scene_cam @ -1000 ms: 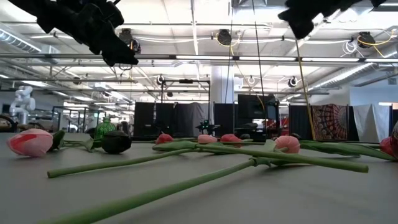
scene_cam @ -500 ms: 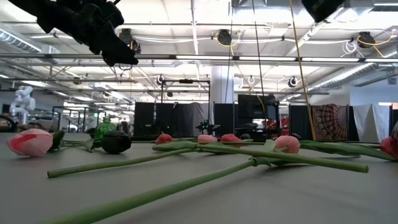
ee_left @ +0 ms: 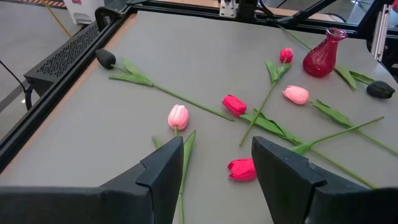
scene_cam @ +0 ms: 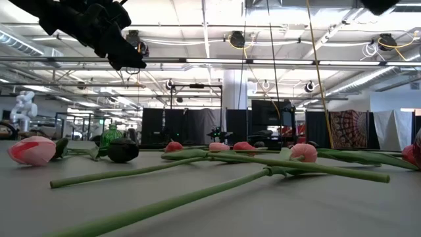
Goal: Sort flowers into vase by color
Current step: Put the bottom right black flower into the red vase
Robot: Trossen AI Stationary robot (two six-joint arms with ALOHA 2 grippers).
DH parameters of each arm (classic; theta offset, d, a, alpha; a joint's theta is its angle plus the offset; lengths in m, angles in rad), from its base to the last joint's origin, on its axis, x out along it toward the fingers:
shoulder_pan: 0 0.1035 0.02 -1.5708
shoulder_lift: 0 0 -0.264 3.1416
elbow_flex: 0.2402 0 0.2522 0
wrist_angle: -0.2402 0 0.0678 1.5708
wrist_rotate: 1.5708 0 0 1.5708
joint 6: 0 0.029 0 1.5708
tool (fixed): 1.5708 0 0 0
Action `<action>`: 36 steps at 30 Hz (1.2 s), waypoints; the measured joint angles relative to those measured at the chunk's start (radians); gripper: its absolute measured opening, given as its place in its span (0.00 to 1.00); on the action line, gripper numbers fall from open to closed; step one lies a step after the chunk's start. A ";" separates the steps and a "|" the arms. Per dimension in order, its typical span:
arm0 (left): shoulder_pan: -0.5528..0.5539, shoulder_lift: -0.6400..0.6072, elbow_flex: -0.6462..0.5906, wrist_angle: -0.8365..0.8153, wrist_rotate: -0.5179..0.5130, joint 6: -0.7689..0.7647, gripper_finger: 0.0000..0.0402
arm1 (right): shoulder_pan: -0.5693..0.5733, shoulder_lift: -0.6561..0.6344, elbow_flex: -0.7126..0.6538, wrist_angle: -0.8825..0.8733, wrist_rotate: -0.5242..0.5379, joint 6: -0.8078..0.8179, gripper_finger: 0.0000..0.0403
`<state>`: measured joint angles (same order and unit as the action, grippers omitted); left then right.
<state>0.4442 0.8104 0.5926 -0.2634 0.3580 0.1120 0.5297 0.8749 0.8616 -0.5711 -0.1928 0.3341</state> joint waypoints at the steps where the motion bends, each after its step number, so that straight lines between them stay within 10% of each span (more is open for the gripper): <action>1: 0.000 0.000 0.000 0.000 0.000 0.000 0.49 | 0.019 0.009 0.000 0.000 0.000 0.013 0.37; 36: 0.000 0.000 0.000 0.000 0.000 0.000 0.49 | 0.226 0.436 0.000 -0.248 0.011 0.279 0.37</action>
<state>0.4444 0.8103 0.5922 -0.2632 0.3580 0.1120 0.7555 1.3110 0.8616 -0.8190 -0.1817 0.6134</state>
